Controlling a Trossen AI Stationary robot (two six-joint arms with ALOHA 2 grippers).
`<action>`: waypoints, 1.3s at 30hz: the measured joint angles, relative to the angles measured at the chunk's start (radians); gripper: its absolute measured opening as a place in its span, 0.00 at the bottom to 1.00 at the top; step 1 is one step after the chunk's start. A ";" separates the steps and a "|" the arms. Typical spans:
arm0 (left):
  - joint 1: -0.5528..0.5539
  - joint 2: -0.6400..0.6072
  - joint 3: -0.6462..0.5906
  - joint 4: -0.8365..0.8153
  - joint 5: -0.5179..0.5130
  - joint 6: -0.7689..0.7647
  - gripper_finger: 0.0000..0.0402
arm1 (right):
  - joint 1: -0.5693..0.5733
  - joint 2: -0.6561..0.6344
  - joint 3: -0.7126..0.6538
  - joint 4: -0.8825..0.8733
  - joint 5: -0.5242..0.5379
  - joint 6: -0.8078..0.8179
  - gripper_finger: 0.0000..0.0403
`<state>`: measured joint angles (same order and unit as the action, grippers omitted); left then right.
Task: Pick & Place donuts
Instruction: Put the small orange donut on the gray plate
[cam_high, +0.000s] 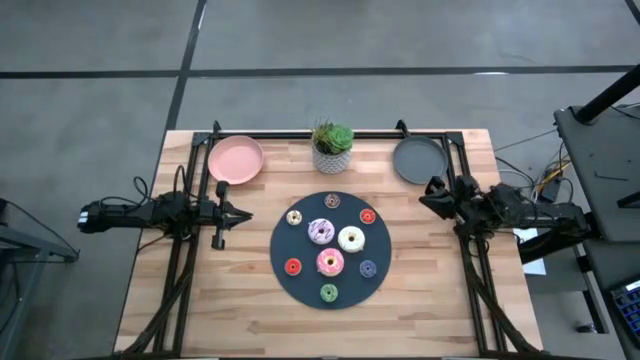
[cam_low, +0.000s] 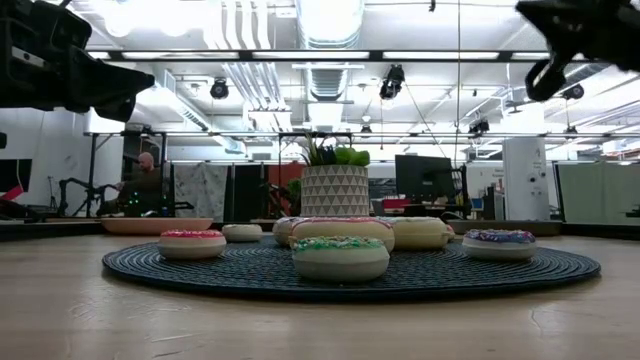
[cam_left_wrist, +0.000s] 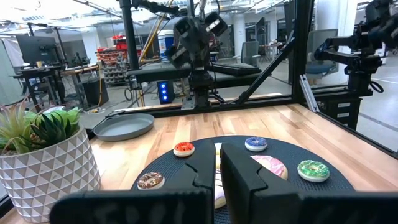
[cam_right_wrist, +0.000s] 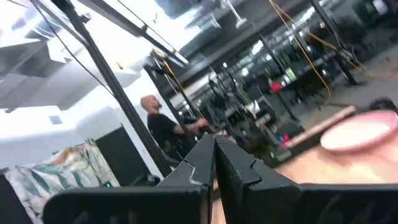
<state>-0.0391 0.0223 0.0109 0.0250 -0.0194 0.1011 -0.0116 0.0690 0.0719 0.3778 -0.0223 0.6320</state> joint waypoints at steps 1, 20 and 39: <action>0.000 0.000 0.000 0.000 0.000 0.000 0.00 | 0.000 0.004 0.020 0.000 0.001 -0.013 0.02; 0.000 0.000 0.000 -0.001 0.000 0.000 0.00 | 0.000 0.268 0.549 -0.379 0.056 -0.284 0.02; -0.001 0.000 0.000 -0.002 0.000 0.000 0.00 | 0.000 0.567 0.861 -0.825 0.079 -0.451 0.02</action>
<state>-0.0399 0.0223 0.0109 0.0231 -0.0193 0.1009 -0.0114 0.6364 0.9327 -0.4469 0.0563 0.1806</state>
